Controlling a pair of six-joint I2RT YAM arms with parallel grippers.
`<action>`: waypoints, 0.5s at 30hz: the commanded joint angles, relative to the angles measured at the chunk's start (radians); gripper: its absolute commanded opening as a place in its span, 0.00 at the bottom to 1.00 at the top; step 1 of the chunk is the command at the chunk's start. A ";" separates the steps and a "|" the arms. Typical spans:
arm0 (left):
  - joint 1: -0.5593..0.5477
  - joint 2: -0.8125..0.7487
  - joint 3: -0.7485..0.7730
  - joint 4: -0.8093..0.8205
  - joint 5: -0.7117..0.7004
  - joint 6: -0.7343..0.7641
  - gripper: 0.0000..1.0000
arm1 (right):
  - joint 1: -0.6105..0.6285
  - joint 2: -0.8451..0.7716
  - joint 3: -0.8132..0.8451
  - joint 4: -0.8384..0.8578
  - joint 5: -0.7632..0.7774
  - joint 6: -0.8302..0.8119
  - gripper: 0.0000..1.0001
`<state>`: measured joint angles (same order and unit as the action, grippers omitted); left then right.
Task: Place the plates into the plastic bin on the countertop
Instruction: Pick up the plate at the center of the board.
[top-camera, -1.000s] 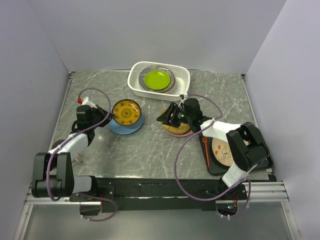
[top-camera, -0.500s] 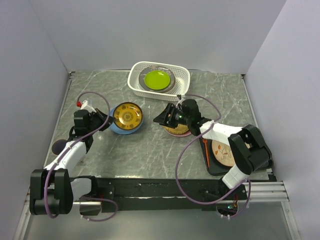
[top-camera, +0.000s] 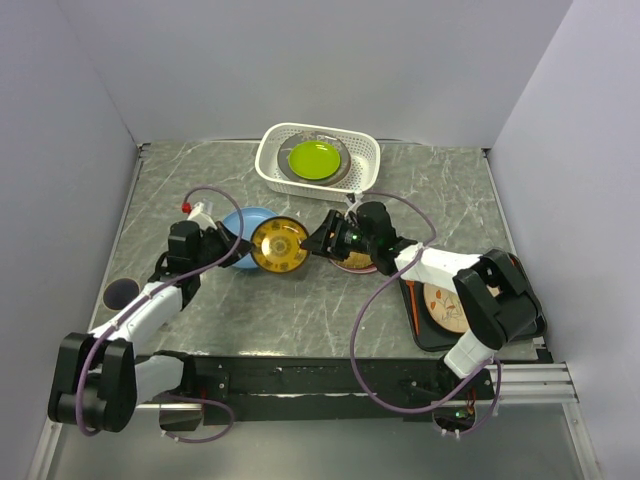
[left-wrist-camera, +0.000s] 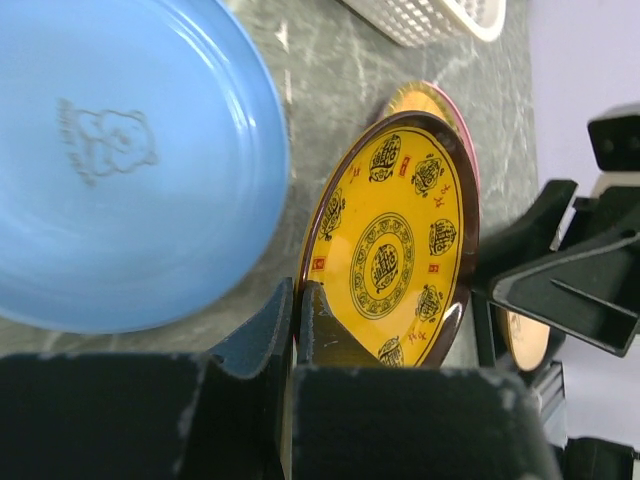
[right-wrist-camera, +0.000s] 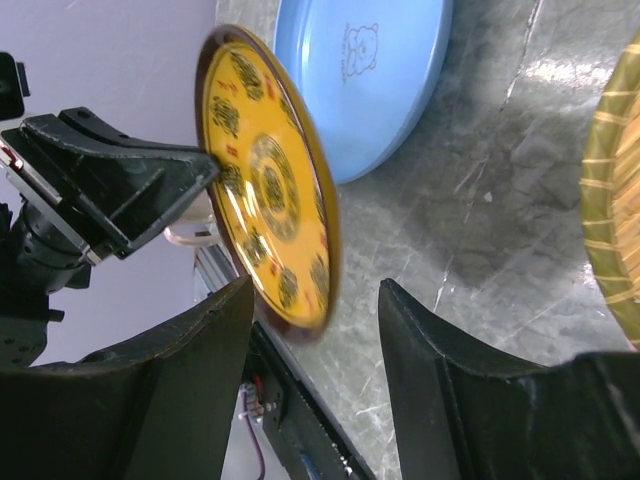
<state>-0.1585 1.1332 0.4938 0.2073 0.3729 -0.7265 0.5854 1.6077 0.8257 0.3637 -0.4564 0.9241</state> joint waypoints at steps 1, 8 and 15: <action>-0.044 0.005 0.009 0.099 0.018 -0.036 0.01 | 0.016 0.004 0.027 0.054 0.012 0.005 0.60; -0.085 -0.001 0.011 0.104 -0.006 -0.053 0.01 | 0.021 -0.008 0.006 0.052 0.016 0.005 0.57; -0.098 -0.012 0.026 0.069 -0.028 -0.040 0.01 | 0.022 0.001 0.007 0.070 0.005 0.018 0.13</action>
<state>-0.2504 1.1416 0.4938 0.2420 0.3580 -0.7578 0.5983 1.6085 0.8257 0.3668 -0.4503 0.9276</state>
